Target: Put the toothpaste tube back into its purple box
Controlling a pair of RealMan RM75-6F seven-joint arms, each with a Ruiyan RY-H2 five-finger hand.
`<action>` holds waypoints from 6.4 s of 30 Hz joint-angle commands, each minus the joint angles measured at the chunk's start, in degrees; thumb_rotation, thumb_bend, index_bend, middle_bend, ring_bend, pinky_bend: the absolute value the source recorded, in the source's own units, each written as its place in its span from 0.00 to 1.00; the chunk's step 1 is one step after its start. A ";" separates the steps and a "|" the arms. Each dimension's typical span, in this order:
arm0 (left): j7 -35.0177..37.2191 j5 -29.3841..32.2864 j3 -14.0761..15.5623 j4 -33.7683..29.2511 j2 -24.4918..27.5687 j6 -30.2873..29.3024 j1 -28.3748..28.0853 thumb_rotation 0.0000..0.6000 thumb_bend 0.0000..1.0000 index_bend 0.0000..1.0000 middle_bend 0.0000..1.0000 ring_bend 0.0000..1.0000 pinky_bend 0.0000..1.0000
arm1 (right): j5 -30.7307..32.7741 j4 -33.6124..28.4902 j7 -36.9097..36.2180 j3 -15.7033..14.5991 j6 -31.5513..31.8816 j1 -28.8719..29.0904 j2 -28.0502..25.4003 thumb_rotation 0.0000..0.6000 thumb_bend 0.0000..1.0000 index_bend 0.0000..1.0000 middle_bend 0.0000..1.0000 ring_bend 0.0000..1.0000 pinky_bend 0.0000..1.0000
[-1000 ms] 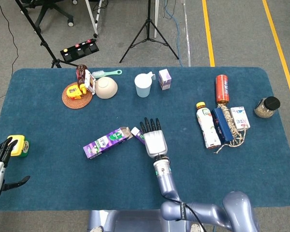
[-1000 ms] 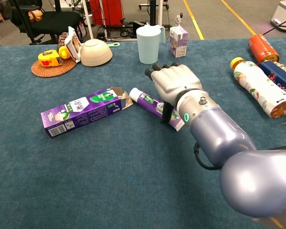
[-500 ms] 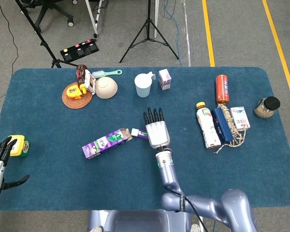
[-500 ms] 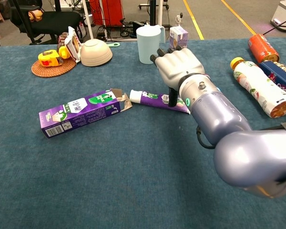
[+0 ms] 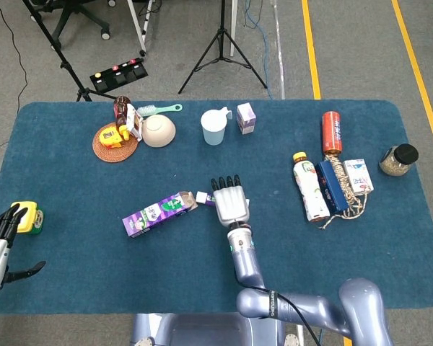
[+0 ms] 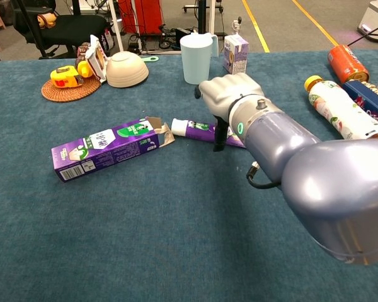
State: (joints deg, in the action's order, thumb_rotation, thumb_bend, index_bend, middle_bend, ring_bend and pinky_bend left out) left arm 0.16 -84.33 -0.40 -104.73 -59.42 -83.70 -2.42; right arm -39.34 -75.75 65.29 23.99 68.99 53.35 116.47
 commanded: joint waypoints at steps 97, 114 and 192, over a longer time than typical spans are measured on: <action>-33.32 33.32 -11.34 1.54 -30.22 14.83 -26.77 1.00 0.10 0.00 0.00 0.00 0.15 | -21.01 -16.37 -25.35 -11.80 1.85 -10.49 -26.32 1.00 0.40 0.58 0.61 0.59 0.67; -42.61 42.12 -11.92 9.90 -38.60 11.78 -31.88 1.00 0.11 0.00 0.00 0.00 0.17 | -22.43 -17.24 -29.47 -11.75 1.32 -12.41 -28.93 1.00 0.41 0.58 0.62 0.59 0.67; -24.27 12.08 -9.14 3.77 -14.78 28.59 -43.33 1.00 0.21 0.45 0.31 0.31 0.54 | -34.16 -28.90 -31.96 -14.52 3.58 -19.43 -38.88 1.00 0.45 0.60 0.63 0.60 0.68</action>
State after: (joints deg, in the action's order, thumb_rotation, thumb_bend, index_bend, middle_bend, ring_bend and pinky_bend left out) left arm -24.13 -72.41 -9.46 -101.04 -74.06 -55.05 -45.65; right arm -73.53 -104.46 33.12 9.39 72.63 33.83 77.42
